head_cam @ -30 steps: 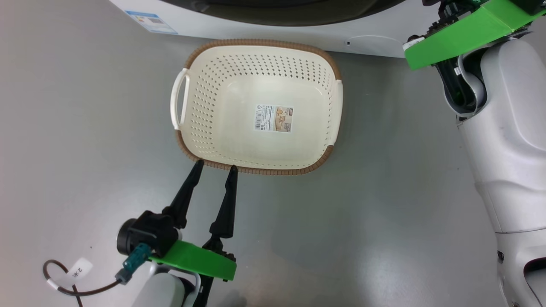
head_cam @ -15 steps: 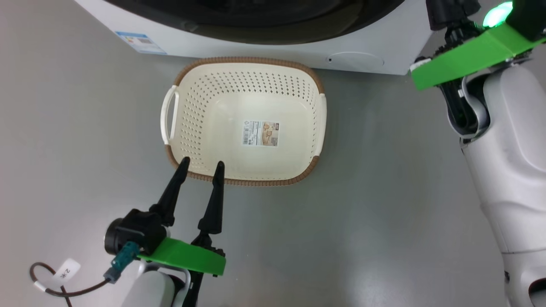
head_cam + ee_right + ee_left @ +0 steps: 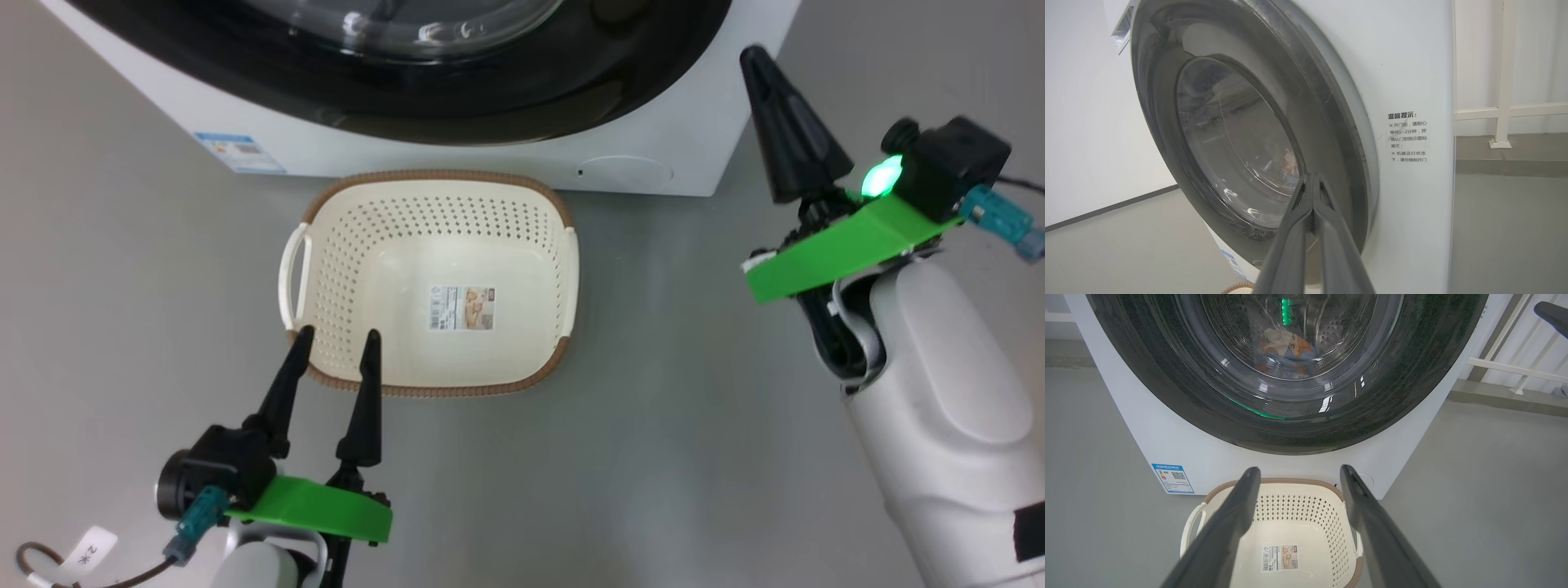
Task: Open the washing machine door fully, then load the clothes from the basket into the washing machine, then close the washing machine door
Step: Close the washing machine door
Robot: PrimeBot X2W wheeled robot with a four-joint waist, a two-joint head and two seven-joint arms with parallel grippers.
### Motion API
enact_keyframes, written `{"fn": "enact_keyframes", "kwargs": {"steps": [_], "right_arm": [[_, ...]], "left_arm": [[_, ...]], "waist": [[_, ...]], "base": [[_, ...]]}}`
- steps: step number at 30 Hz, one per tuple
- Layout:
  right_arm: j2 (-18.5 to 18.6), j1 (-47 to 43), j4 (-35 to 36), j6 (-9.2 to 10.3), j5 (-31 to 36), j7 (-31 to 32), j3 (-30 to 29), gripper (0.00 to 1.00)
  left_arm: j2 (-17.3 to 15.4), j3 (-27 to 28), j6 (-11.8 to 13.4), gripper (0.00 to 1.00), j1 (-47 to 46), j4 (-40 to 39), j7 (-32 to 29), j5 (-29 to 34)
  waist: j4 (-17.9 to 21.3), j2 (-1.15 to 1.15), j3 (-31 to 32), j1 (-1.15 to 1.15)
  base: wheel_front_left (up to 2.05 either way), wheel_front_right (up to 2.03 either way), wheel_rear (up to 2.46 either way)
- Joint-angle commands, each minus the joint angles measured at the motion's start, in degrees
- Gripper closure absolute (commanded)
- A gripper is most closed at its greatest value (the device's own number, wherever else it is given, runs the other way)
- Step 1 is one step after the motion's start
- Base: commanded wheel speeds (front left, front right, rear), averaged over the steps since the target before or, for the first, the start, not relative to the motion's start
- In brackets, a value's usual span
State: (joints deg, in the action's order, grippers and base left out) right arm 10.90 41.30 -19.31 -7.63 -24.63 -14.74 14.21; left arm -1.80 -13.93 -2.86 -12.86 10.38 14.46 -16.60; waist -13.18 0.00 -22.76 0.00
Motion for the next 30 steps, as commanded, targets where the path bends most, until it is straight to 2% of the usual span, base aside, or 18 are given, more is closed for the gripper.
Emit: {"fn": "enact_keyframes", "kwargs": {"steps": [1, 3, 4, 13, 30], "right_arm": [[-1.5, -2.0, 1.7, 0.14, 0.3, -0.3, 0.8, 0.52], [-2.1, -3.5, 1.8, 0.14, 0.2, -0.3, 0.5, 0.15], [-2.3, -4.2, 1.8, 0.14, 0.1, -0.3, 0.5, 0.00], [-3.4, -10.2, 1.9, 0.14, 1.2, -0.3, -0.8, 0.00], [-6.6, -22.9, 4.6, 0.14, 4.6, -0.3, -7.6, 0.00]], "left_arm": [[-1.1, 2.4, -0.3, 0.00, 0.8, -1.0, 0.5, 0.6], [-1.1, 3.4, -0.5, 0.00, 1.3, -0.9, 0.5, 1.0], [-1.1, 3.8, -0.6, 0.00, 1.5, -0.9, 0.5, 1.2], [-1.1, 7.5, -1.2, 0.00, 3.5, -0.7, 0.5, 2.4], [-1.1, 13.4, -1.2, 0.00, 8.9, -2.7, 0.5, 3.0]], "waist": [[2.1, 0.00, 2.1, 0.00], [3.0, 0.00, 3.0, 0.00], [3.4, 0.00, 3.4, 0.00], [6.6, 0.00, 7.2, 0.00], [11.4, 0.00, 12.9, 0.00]], "base": [[0.00, 0.00, 0.00], [0.00, 0.00, 0.00], [0.00, 0.00, 0.00], [0.00, 0.00, 0.00], [0.00, 0.00, 0.00]]}}
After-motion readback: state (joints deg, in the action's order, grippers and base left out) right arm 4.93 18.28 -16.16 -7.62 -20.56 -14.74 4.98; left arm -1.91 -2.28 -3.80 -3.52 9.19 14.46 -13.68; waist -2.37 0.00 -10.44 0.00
